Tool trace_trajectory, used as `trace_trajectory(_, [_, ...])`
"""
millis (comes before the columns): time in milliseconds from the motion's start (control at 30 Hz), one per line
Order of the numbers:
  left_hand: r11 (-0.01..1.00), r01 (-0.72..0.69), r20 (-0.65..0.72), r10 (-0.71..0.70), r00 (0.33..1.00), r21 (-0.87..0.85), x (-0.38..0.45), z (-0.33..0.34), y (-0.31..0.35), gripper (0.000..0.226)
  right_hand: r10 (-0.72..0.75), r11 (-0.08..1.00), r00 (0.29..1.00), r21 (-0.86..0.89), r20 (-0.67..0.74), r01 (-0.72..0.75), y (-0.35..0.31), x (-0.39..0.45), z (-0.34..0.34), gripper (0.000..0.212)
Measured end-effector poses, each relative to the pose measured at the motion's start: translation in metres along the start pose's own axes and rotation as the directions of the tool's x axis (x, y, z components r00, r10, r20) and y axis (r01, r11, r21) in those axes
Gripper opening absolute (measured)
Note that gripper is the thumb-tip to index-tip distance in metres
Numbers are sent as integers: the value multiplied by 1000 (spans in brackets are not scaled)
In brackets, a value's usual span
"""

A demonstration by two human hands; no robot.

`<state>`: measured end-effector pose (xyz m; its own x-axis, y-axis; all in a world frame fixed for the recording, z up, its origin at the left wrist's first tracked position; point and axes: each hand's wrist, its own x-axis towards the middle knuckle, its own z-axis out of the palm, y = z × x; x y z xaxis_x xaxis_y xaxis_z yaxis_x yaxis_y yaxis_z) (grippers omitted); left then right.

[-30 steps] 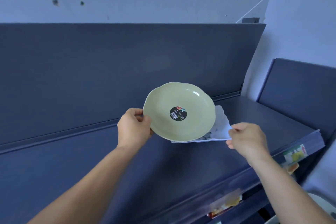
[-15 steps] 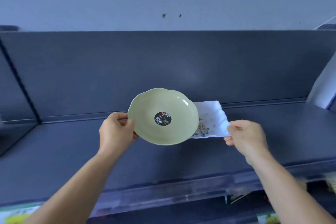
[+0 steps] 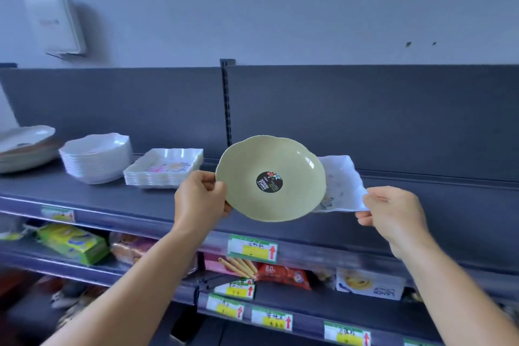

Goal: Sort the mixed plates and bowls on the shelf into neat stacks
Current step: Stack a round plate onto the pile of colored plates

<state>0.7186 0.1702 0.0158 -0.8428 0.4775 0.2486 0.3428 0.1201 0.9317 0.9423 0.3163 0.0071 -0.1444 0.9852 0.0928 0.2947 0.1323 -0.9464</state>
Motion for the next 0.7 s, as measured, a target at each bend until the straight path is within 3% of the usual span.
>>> trace_trajectory(333, [997, 23, -201, -9, 980, 68, 30, -113, -25, 19, -51, 997, 981, 63, 188, 39, -52, -33, 118, 18])
trace_trajectory(700, [999, 48, -312, -37, 949, 26, 131, -169, -57, 26, -108, 988, 942, 141, 318, 65, -95, 4, 266, 16])
